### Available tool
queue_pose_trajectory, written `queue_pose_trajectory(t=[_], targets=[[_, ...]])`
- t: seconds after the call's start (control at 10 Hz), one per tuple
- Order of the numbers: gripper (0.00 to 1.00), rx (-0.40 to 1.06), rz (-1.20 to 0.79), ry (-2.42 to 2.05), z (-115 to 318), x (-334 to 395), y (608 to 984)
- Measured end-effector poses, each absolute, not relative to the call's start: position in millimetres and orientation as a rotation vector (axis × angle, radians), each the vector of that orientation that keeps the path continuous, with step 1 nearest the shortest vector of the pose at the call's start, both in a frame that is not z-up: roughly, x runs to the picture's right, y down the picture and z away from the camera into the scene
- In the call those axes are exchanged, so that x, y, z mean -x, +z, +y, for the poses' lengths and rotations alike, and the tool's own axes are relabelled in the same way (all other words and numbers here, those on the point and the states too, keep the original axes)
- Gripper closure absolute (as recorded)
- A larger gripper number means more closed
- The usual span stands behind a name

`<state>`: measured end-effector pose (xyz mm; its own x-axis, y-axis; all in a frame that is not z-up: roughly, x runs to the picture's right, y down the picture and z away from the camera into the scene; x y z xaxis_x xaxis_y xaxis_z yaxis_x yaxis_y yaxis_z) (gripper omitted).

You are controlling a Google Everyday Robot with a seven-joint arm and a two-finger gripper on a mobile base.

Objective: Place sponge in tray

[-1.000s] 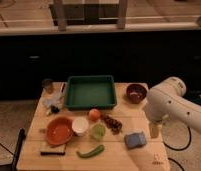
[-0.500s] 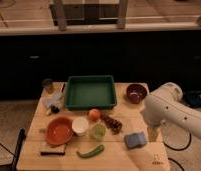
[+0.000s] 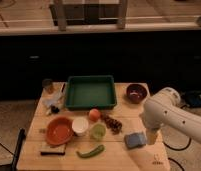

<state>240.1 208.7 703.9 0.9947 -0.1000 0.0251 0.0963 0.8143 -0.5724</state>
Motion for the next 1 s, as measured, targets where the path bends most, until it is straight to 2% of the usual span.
queue_pose_trajectory(t=[1.0], targets=[[0.2,0.615,-0.028,-0.101,241,-247,728]])
